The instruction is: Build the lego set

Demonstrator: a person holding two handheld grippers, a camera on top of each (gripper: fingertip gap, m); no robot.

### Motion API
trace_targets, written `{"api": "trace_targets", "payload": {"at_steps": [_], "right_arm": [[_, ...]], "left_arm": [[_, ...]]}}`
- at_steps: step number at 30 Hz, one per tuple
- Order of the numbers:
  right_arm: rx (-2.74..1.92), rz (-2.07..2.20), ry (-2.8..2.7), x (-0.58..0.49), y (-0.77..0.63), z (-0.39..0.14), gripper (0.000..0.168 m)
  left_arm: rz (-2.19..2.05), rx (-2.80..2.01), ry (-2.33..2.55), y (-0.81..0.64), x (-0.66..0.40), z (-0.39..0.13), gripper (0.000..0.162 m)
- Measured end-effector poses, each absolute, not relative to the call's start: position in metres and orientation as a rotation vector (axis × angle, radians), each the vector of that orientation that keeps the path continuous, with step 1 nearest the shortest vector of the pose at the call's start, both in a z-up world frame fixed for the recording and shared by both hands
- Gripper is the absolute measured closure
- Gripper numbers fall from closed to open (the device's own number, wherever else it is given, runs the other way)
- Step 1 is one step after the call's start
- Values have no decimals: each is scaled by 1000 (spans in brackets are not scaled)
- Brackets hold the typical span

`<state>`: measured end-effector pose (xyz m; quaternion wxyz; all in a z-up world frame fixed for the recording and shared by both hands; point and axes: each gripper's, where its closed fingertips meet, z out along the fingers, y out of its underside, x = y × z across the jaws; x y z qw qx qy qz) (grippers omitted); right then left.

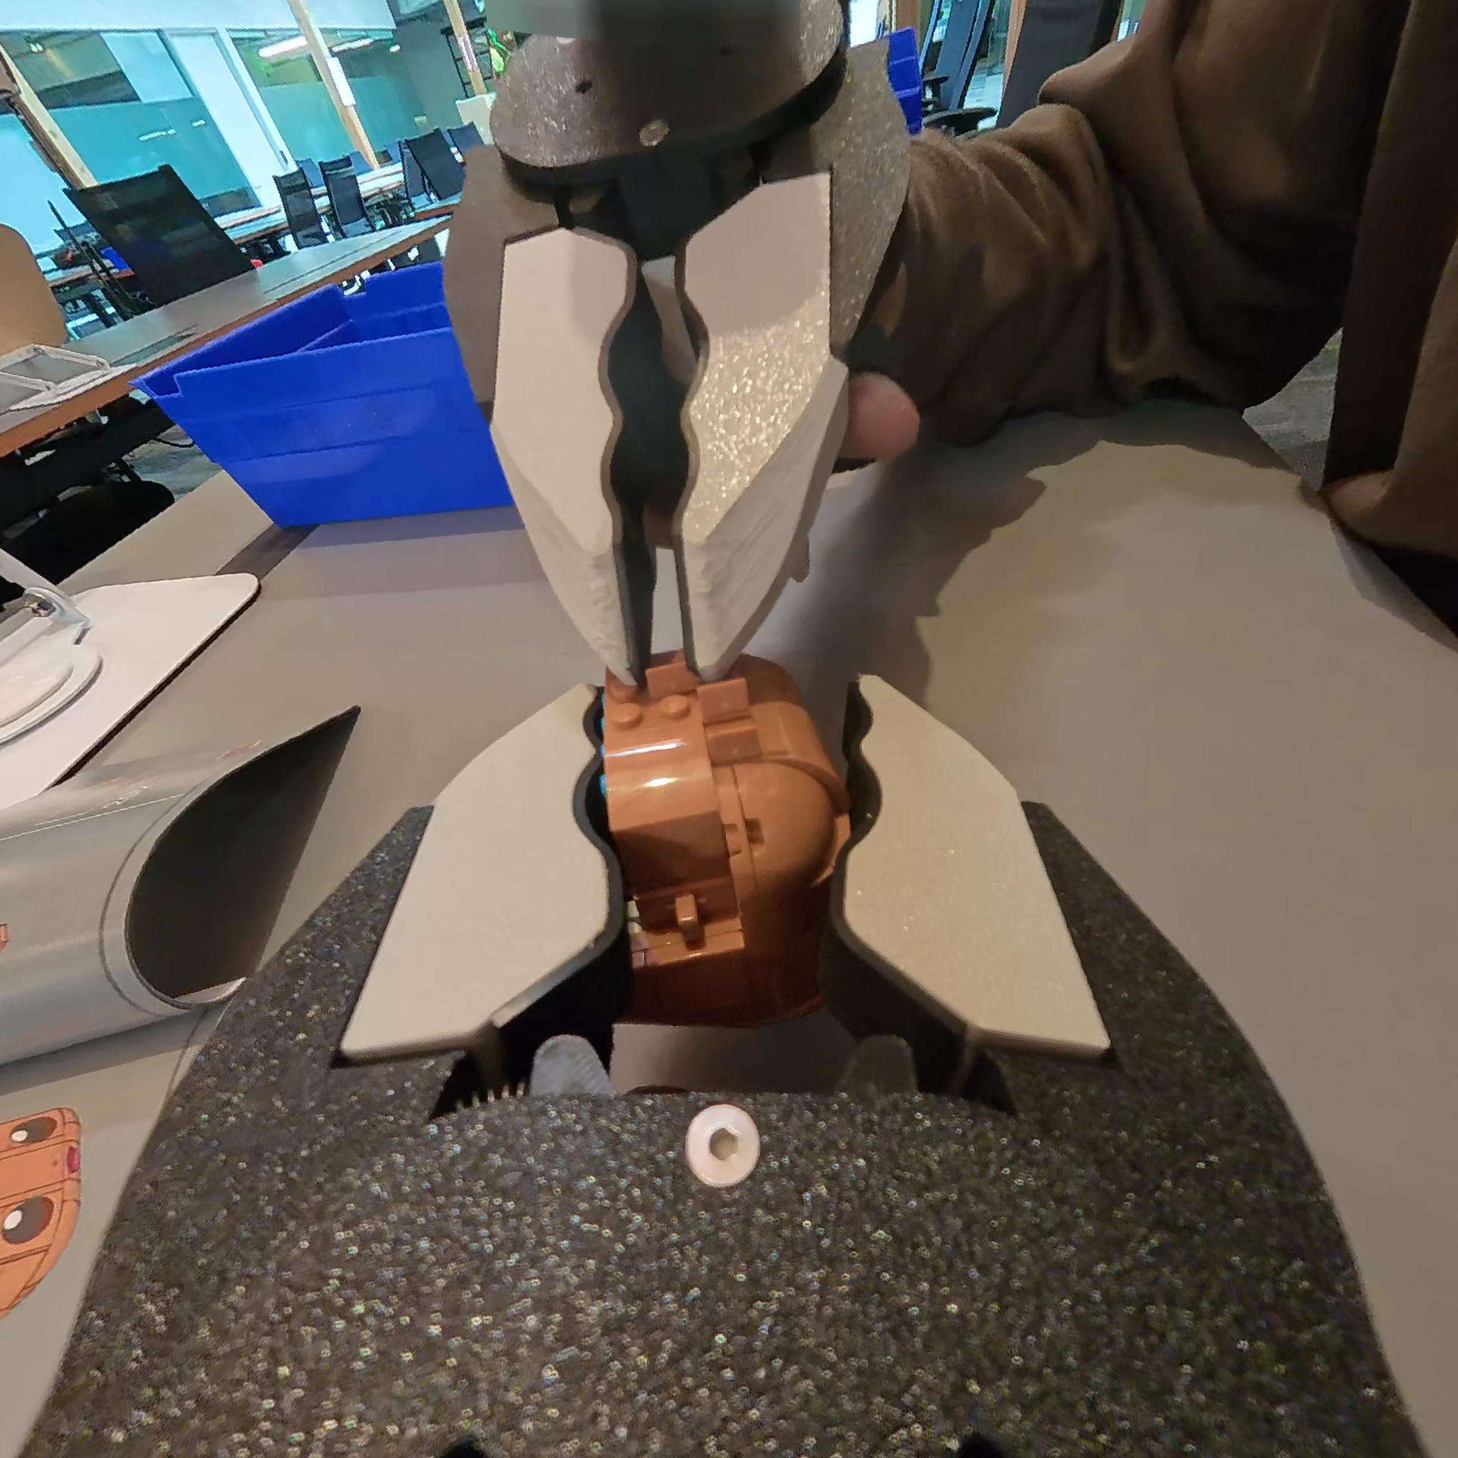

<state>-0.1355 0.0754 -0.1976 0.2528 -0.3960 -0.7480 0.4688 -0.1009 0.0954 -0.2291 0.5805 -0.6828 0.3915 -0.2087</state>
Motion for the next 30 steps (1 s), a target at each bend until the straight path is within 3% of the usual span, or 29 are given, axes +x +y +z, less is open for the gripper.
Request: {"api": "trace_targets", "payload": {"at_steps": [7, 30], "right_arm": [[-925, 1386, -1948, -133, 72, -175, 143], [-880, 1259, -2008, -132, 69, -192, 153]], "left_arm": [[-566, -1557, 871, 93, -101, -220, 105], [-562, -1568, 865, 94, -103, -221, 105]]}}
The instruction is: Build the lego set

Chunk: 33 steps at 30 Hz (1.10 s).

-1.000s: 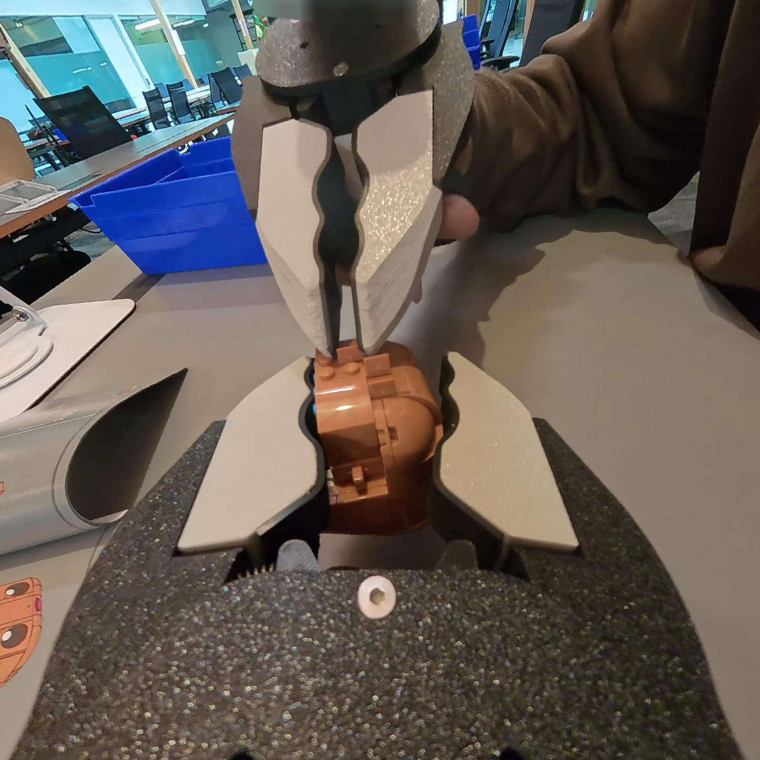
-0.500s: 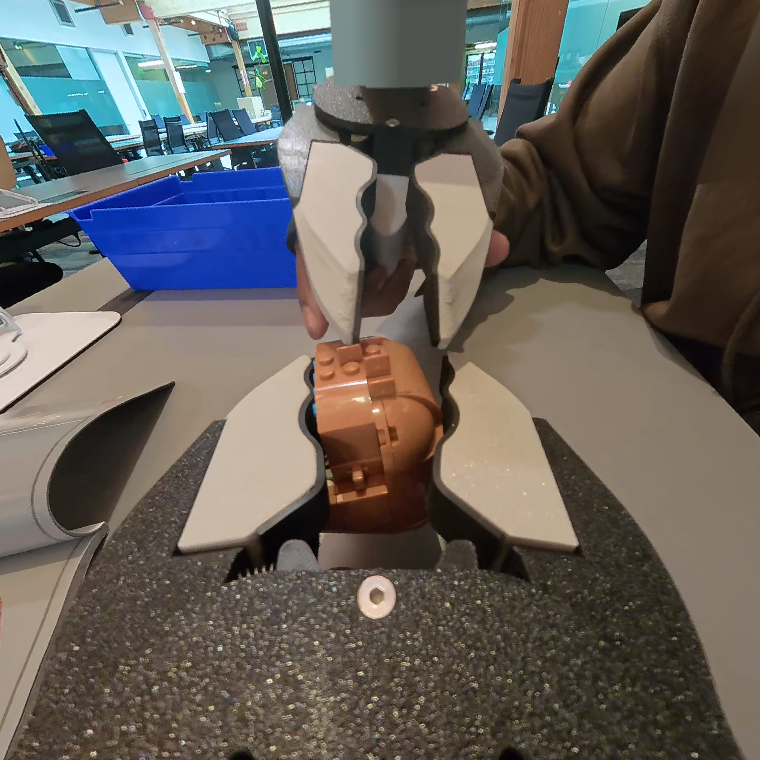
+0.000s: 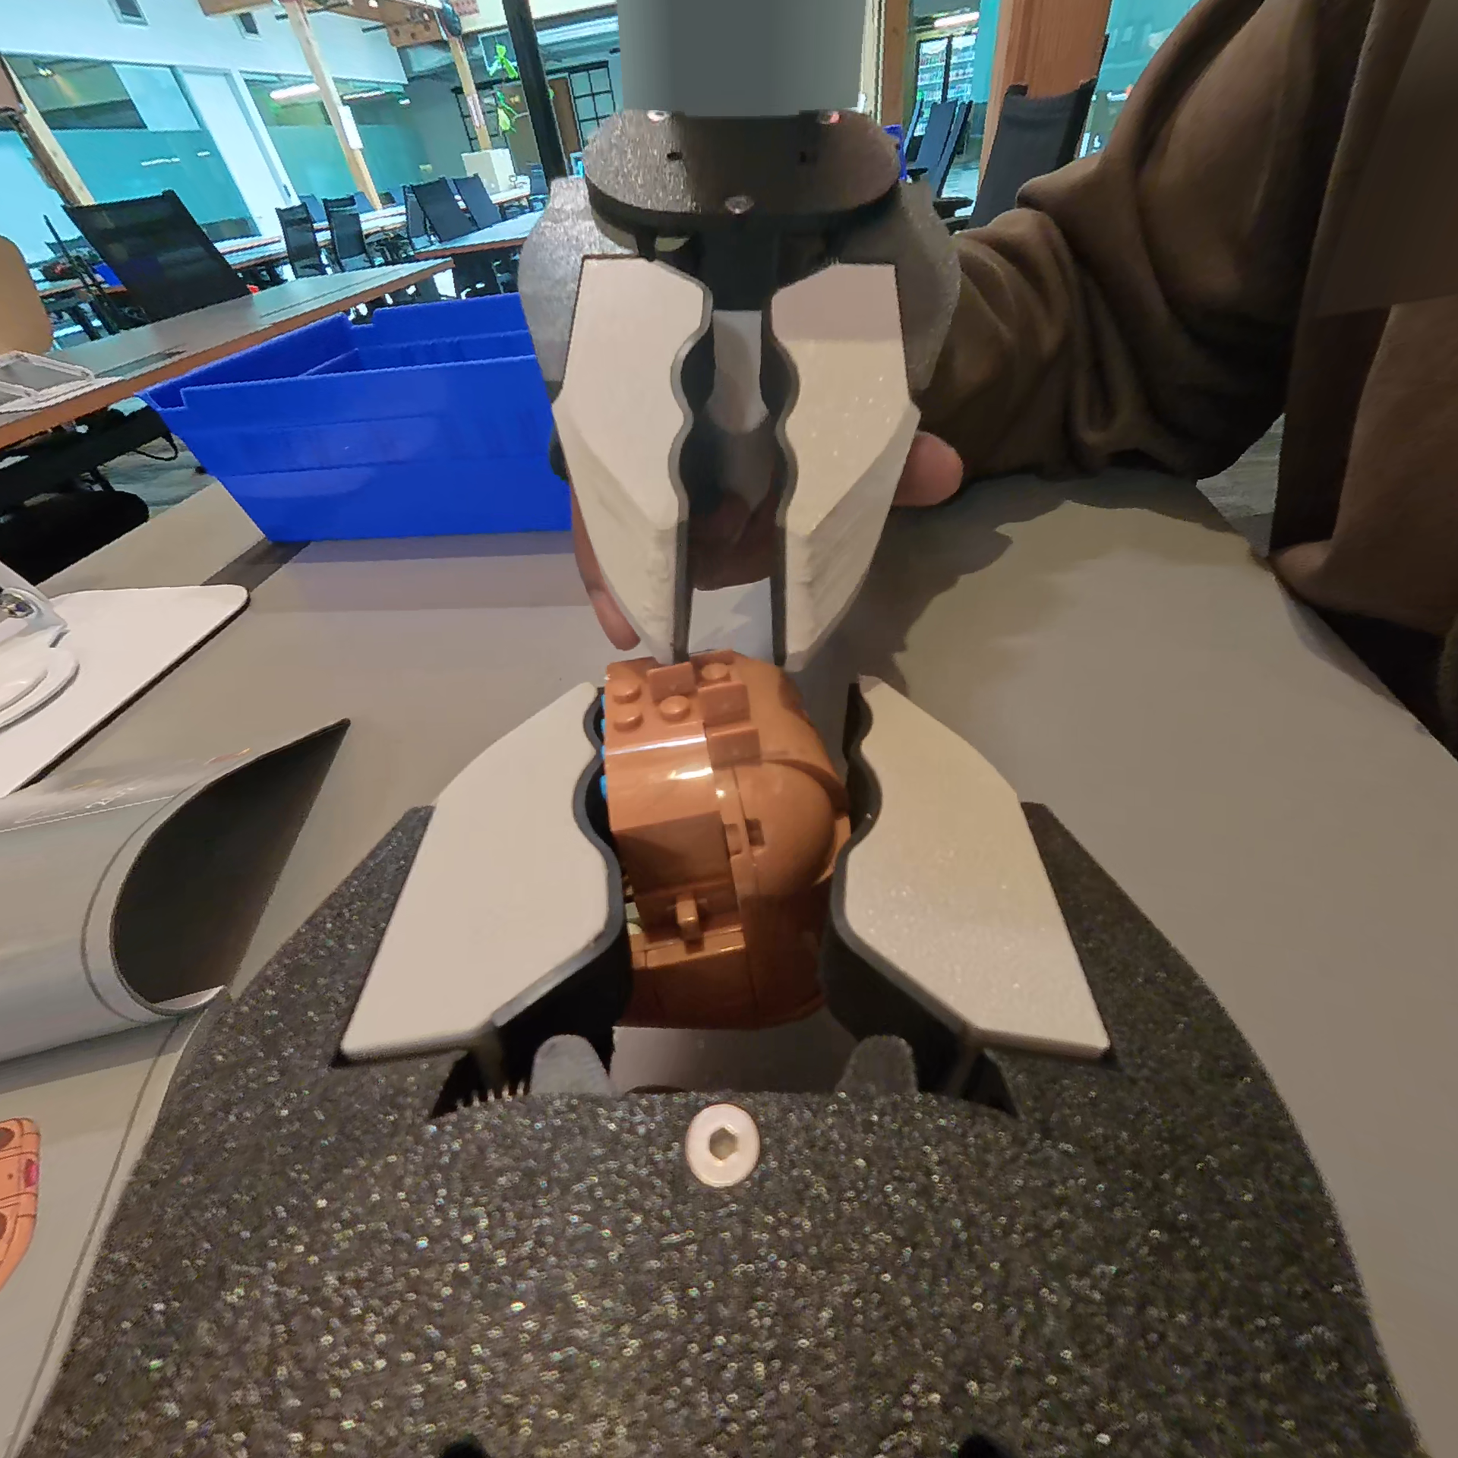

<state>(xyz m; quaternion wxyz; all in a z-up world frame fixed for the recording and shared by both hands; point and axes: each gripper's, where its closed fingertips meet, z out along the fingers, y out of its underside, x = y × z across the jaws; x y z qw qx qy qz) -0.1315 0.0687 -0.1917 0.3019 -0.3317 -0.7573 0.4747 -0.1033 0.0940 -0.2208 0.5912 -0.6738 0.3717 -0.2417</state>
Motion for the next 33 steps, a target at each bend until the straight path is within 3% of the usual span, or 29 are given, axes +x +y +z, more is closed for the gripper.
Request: {"api": "trace_targets", "payload": {"at_steps": [3, 7, 11, 18, 33], "right_arm": [[-867, 1247, -2020, -130, 69, -192, 151], [-921, 1231, -1965, -130, 80, -198, 131], [-1016, 1278, -1863, -121, 92, -207, 132], [-1081, 1253, -1812, -108, 96, -227, 134], [-1086, 1320, -1771, -104, 98, -228, 138]], "left_arm": [[-551, -1577, 862, 96, -103, -222, 105], [-477, -1741, 856, 106, -110, -242, 105], [-410, -1952, 858, 110, -120, -268, 105], [-490, -1998, 830, 103, -126, -270, 103], [-186, -2014, 923, 96, -149, -285, 87]]}}
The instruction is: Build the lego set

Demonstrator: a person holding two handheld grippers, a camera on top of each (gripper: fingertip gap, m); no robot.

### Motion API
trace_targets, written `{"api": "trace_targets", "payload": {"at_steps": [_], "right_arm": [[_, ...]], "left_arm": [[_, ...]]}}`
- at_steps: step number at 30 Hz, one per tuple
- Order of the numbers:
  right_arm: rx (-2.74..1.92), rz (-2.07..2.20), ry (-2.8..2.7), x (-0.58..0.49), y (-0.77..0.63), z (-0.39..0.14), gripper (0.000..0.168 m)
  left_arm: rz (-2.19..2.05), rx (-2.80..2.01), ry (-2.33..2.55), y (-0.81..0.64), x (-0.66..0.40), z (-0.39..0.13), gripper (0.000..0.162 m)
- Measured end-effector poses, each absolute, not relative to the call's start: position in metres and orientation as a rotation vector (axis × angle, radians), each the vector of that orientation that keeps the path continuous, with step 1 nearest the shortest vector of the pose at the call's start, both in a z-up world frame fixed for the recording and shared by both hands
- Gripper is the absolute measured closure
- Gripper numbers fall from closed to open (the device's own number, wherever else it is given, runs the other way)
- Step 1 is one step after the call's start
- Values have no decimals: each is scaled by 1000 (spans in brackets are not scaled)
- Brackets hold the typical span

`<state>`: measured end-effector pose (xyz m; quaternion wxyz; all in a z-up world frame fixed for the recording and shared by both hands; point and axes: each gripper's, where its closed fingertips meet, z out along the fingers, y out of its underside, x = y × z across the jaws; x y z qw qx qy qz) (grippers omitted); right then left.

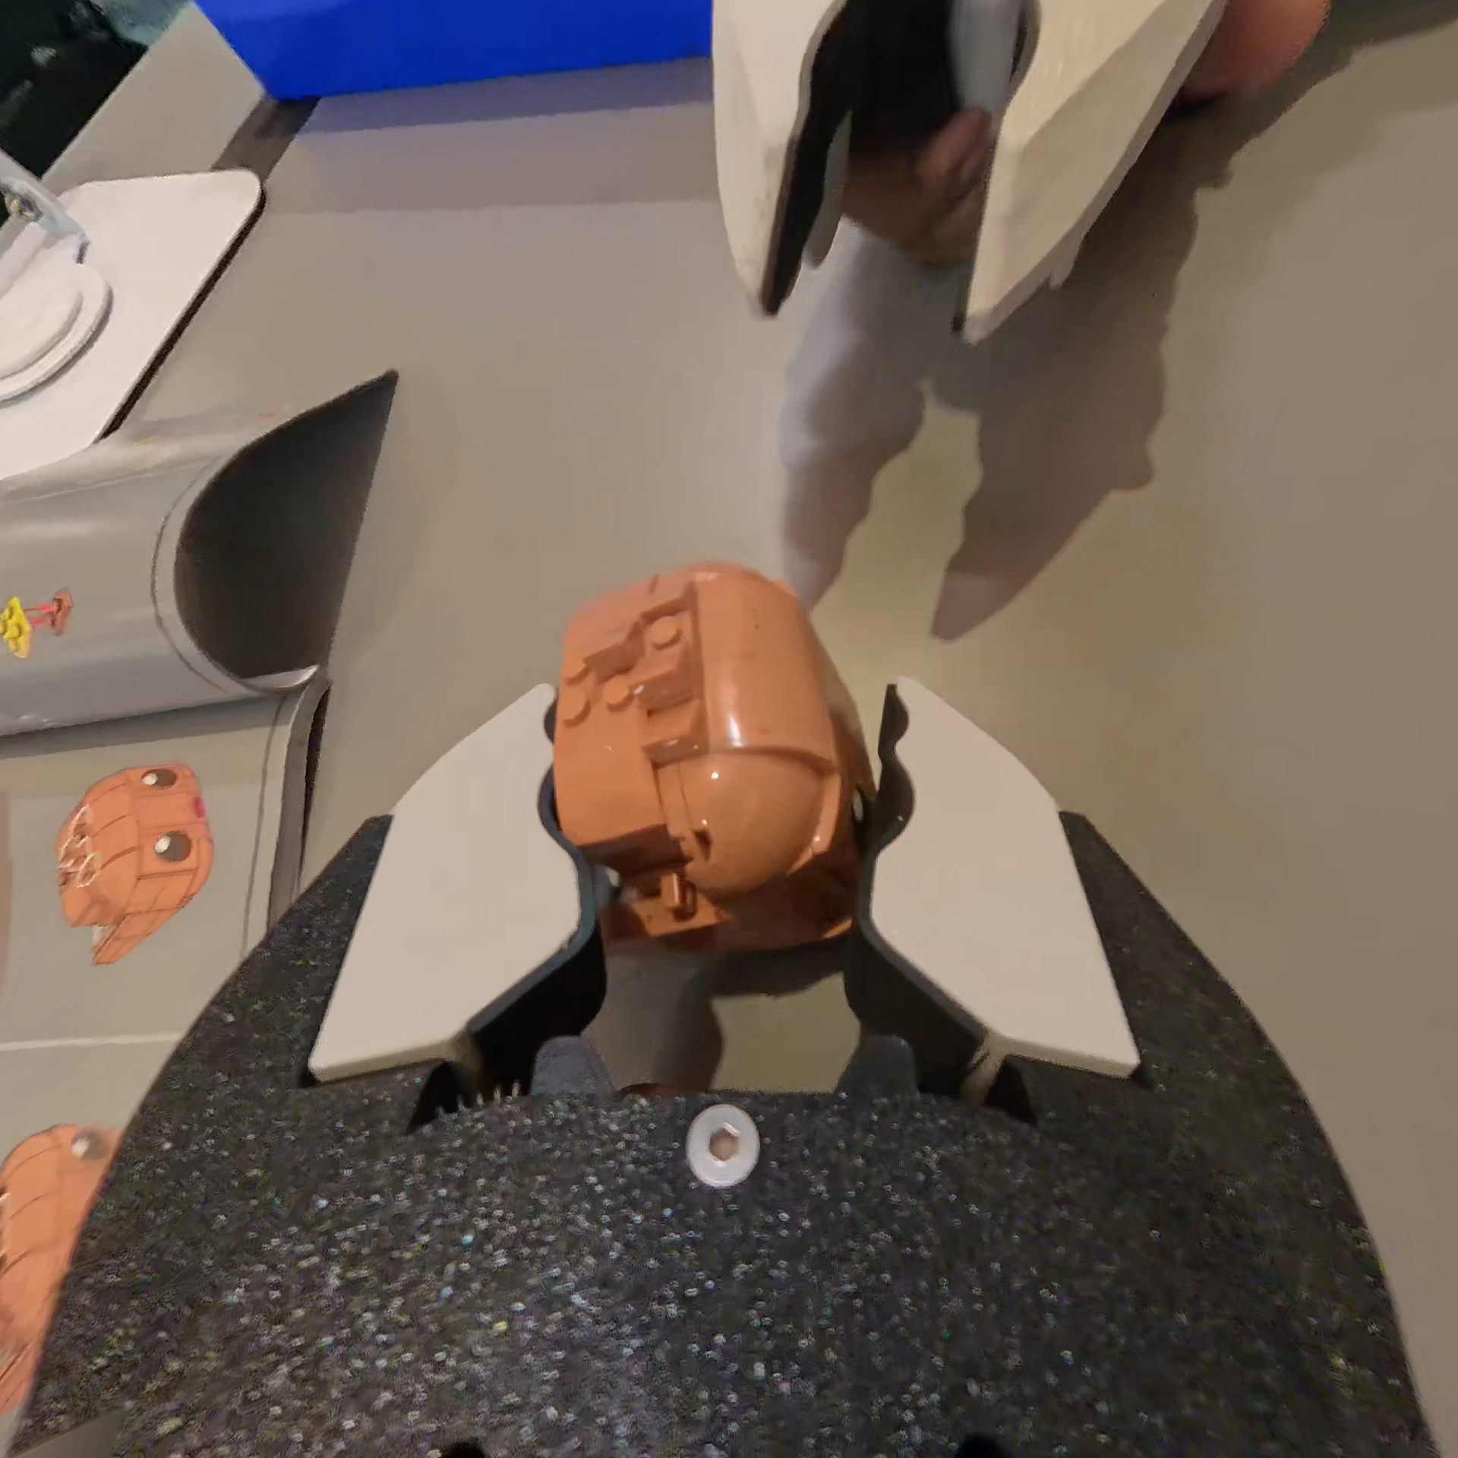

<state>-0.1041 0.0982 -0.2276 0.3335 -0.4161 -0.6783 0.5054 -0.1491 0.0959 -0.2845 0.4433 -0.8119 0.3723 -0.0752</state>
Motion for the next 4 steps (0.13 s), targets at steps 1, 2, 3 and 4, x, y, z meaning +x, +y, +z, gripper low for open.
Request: {"api": "trace_targets", "payload": {"at_steps": [1, 2, 3, 4], "right_arm": [[-1089, 1322, -1772, -104, 98, -228, 138], [-1091, 1325, -1772, -104, 98, -228, 138], [-1094, 1326, -1773, -104, 98, -228, 138], [-1097, 1328, -1774, -105, 99, -228, 138]], "left_arm": [[-163, -2025, 916, 96, -152, -286, 86], [-150, -2024, 906, 96, -154, -285, 84], [-141, -2020, 899, 96, -156, -285, 82], [-135, -2021, 890, 96, -157, -285, 80]]}}
